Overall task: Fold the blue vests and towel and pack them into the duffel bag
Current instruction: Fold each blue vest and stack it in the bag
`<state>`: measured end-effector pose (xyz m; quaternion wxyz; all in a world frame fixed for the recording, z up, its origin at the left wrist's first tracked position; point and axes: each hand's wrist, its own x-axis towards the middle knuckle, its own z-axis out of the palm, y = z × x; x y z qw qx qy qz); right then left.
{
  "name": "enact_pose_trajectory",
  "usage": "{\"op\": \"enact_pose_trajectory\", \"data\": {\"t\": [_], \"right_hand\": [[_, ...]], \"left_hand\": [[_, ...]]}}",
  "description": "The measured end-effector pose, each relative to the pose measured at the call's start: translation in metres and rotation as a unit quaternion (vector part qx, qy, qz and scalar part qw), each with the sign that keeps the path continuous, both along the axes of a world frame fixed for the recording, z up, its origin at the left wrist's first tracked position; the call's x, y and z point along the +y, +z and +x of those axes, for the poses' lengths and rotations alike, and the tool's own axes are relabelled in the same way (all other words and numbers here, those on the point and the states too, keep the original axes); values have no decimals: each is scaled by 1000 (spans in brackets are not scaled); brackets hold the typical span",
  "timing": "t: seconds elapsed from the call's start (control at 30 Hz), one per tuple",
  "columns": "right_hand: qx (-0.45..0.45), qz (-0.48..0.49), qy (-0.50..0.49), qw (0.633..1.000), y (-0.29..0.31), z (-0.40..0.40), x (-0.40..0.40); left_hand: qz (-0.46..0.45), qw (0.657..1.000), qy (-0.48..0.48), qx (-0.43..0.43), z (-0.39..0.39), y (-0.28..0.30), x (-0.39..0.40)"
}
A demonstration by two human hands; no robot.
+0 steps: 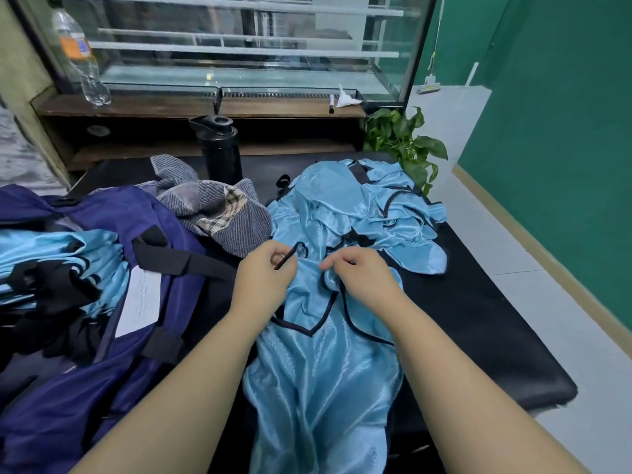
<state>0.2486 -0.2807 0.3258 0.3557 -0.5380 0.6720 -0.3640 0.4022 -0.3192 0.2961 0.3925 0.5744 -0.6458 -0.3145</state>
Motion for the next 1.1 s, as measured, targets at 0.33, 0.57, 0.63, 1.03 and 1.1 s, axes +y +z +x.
{"op": "enact_pose_trajectory", "data": {"t": [0.33,0.57,0.63,1.03,1.1], "right_hand": [[-112,-48,54,991,34,42,39],[-26,-115,109,987,60,44,76],[-8,-110,134,985,70,46,86],[67,-149,133,978,133,48,135],[93,-172,109,975,142,49,140]], "left_hand": [[-222,967,-100,-70,30,32,76],[-118,990,-31,69,56,56,106],[-23,991,-40,127,61,74,110],[-118,984,-74,113,86,139,147],[-179,983,-40,4,92,150,154]]}}
